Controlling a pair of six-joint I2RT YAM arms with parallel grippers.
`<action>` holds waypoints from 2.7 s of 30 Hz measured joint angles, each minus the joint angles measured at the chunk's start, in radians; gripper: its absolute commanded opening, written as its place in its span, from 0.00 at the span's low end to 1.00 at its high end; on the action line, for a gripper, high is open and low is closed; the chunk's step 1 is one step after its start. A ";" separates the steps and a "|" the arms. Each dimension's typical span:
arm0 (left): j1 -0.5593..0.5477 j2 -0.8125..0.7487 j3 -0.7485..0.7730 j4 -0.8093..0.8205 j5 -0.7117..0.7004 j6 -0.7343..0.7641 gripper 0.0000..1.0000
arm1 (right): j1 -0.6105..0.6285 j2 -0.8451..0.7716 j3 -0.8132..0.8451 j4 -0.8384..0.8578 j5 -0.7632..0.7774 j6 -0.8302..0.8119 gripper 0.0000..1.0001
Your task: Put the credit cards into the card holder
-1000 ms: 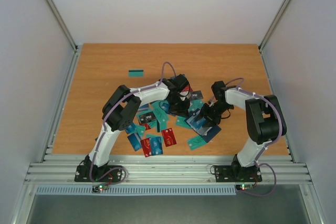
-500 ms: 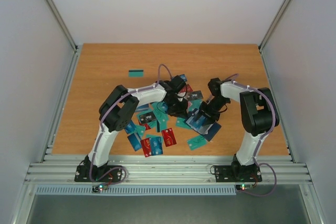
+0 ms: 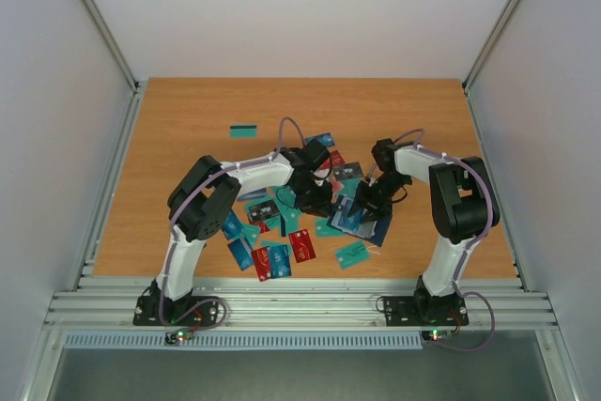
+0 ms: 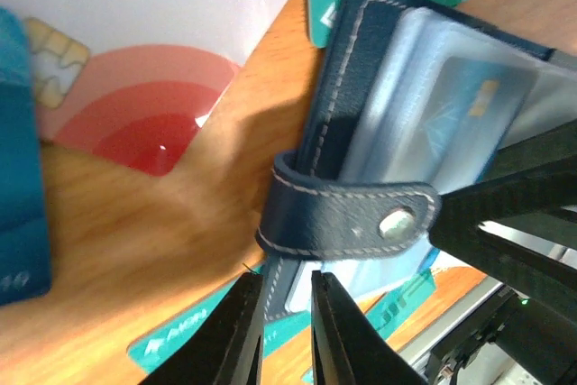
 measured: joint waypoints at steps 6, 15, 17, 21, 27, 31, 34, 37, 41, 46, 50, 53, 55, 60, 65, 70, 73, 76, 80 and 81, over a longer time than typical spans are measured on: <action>-0.002 -0.087 0.011 -0.061 -0.064 0.056 0.21 | 0.000 -0.008 -0.025 0.026 -0.031 -0.019 0.32; -0.028 -0.122 0.010 -0.081 -0.064 0.123 0.21 | 0.000 -0.008 -0.050 0.058 -0.062 -0.030 0.18; -0.031 -0.113 0.010 -0.082 -0.055 0.130 0.21 | 0.000 -0.008 -0.055 0.067 -0.067 -0.034 0.16; -0.036 -0.089 0.010 -0.082 -0.043 0.139 0.21 | 0.000 -0.002 -0.060 0.080 -0.087 -0.039 0.28; -0.036 -0.058 0.010 -0.095 -0.059 0.146 0.22 | 0.000 0.002 -0.059 0.099 -0.145 -0.037 0.42; -0.034 -0.056 0.010 -0.098 -0.085 0.159 0.22 | -0.001 0.001 -0.059 0.102 -0.154 -0.036 0.45; -0.032 -0.056 0.010 -0.101 -0.098 0.174 0.24 | -0.001 -0.002 -0.060 0.103 -0.155 -0.035 0.46; -0.031 -0.048 0.014 -0.111 -0.112 0.196 0.24 | 0.001 -0.006 -0.060 0.103 -0.154 -0.034 0.47; -0.021 -0.036 0.014 -0.116 -0.116 0.212 0.22 | 0.006 -0.014 -0.060 0.097 -0.138 -0.021 0.48; -0.013 -0.023 0.014 -0.108 -0.092 0.217 0.20 | 0.007 -0.023 -0.060 0.058 -0.103 -0.011 0.48; -0.010 -0.020 0.010 -0.095 -0.070 0.217 0.15 | 0.019 -0.030 -0.060 0.042 -0.081 0.019 0.49; -0.010 -0.020 -0.002 -0.080 -0.050 0.215 0.13 | 0.037 -0.034 -0.060 0.032 -0.066 0.038 0.49; -0.010 -0.019 -0.012 -0.074 -0.037 0.215 0.11 | 0.045 -0.034 -0.057 0.023 -0.055 0.049 0.49; -0.010 -0.019 -0.028 -0.059 -0.007 0.216 0.10 | 0.060 -0.034 -0.037 -0.008 -0.020 0.075 0.53; -0.010 -0.019 -0.048 -0.026 0.027 0.209 0.10 | 0.083 -0.034 -0.027 -0.027 0.010 0.112 0.54; -0.010 -0.019 -0.061 -0.003 0.050 0.195 0.09 | 0.109 -0.031 -0.003 -0.052 0.037 0.145 0.56; -0.010 -0.019 -0.063 0.001 0.054 0.191 0.09 | 0.119 -0.020 0.030 -0.070 0.054 0.167 0.58; -0.011 -0.019 -0.066 0.007 0.061 0.186 0.09 | 0.122 -0.009 0.056 -0.081 0.065 0.184 0.61; -0.019 -0.019 -0.067 0.009 0.064 0.179 0.09 | 0.126 0.020 0.081 -0.082 0.065 0.201 0.62; -0.022 -0.019 -0.067 0.008 0.063 0.179 0.09 | 0.127 0.027 0.081 -0.079 0.064 0.204 0.62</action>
